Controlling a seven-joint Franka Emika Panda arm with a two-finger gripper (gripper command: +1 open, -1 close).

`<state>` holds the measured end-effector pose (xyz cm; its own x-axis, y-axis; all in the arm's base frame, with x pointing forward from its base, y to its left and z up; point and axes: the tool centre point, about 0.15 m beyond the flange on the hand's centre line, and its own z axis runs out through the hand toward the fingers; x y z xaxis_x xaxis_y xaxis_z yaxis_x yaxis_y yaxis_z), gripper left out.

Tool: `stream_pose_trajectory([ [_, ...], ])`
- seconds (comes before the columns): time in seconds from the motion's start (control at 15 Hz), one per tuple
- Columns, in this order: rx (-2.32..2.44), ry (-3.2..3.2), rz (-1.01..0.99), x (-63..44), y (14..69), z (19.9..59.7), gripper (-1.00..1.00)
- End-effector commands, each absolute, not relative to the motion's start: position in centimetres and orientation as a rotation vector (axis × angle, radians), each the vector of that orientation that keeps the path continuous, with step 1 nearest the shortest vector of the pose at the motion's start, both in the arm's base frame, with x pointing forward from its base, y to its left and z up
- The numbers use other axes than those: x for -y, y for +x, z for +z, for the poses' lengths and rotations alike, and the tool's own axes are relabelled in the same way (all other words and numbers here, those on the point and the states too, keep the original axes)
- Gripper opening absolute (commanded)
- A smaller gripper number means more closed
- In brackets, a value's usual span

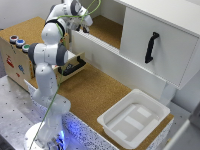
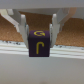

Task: Put the purple object on top of the drawer

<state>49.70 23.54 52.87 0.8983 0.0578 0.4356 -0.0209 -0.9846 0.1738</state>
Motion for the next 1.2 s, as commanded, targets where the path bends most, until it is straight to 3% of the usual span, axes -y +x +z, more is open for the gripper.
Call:
stream_pose_trajectory([
  [0.0, -0.380, 2.957, 0.779, -24.3, 46.1, 52.3, -1.00],
  [0.2, -0.827, 2.973, 0.694, -28.9, 43.2, 51.7, -1.00],
  [0.47, -1.552, 2.924, 0.437, -37.6, 38.0, 49.1, -1.00],
  [0.67, -1.829, 2.780, 0.372, -40.1, 36.9, 48.1, -1.00],
  [1.13, -2.136, 2.632, 0.437, -45.4, 36.4, 45.3, -1.00],
])
